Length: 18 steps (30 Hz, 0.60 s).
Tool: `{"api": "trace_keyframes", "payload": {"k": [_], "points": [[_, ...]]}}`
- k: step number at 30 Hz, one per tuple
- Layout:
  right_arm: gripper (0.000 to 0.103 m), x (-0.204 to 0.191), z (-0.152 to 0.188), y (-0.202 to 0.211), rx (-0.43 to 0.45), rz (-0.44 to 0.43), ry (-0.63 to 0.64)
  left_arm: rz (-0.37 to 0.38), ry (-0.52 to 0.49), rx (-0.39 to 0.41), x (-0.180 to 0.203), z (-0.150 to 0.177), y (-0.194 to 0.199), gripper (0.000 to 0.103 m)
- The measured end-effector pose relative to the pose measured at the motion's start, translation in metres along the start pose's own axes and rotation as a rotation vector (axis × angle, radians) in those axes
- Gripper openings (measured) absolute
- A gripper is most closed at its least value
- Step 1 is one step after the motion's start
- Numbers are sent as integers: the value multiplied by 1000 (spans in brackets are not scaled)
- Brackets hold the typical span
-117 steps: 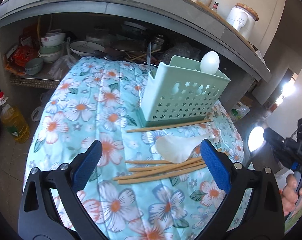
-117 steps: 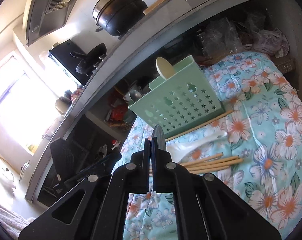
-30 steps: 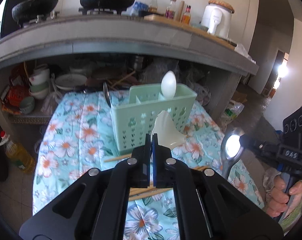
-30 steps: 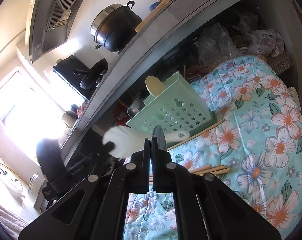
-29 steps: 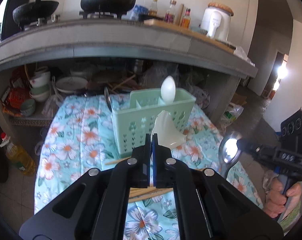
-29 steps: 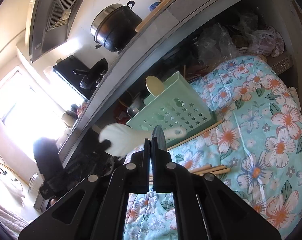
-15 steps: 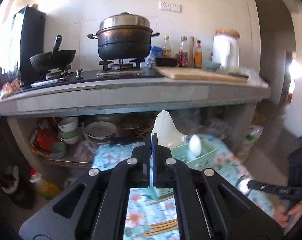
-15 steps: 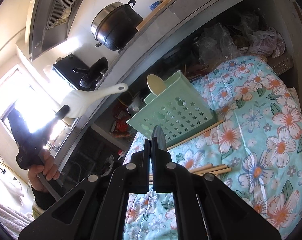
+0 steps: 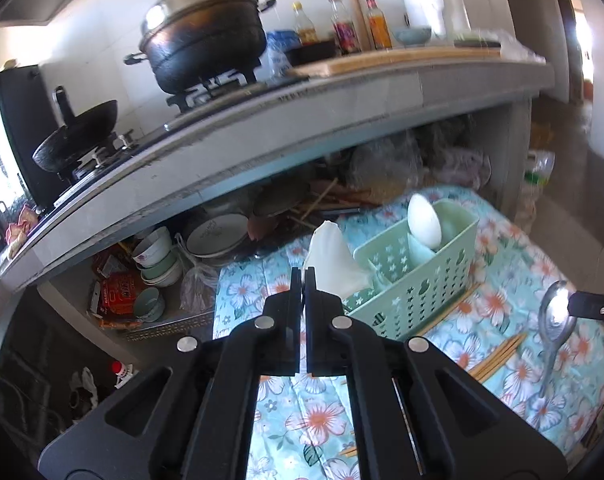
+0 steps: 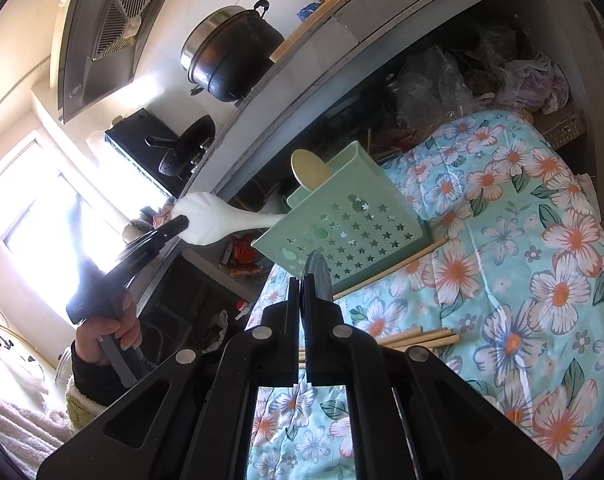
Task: Organize utensils
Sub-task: 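Lift the cream spoon with the left tool and lower it into the holder, then lower the metal spoon into the holder and open the right tool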
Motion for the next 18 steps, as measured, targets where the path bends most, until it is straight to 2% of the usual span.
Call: {"api": "trace_keyframes", "payload": {"k": [5, 9, 11, 12, 13, 18], "points": [[2, 0, 0, 1, -1, 1, 1, 16, -7, -55, 4, -8, -24, 0], [2, 0, 0, 2, 0, 7, 3, 82, 72, -50, -1, -14, -35, 3], [2, 0, 0, 1, 1, 9, 2, 144, 135, -26, -7, -12, -35, 17], [2, 0, 0, 1, 0, 11, 3, 164, 160, -9, -9, -11, -33, 29], [2, 0, 0, 2, 0, 13, 4, 174, 181, 7, -11, -9, -31, 36], [2, -1, -6, 6, 12, 16, 7, 151, 233, 77, -18, 4, -20, 50]]}}
Point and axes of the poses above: each gripper's, at about its wrist camera, not at the fingertips, and y roughly against the way its jaws point, x to its right, z to its underside, the point moved 1 cm from there along -y, roughly the way its jaws point, and after that the axes turned 7 degrees about -x, right-handed, at the moved point
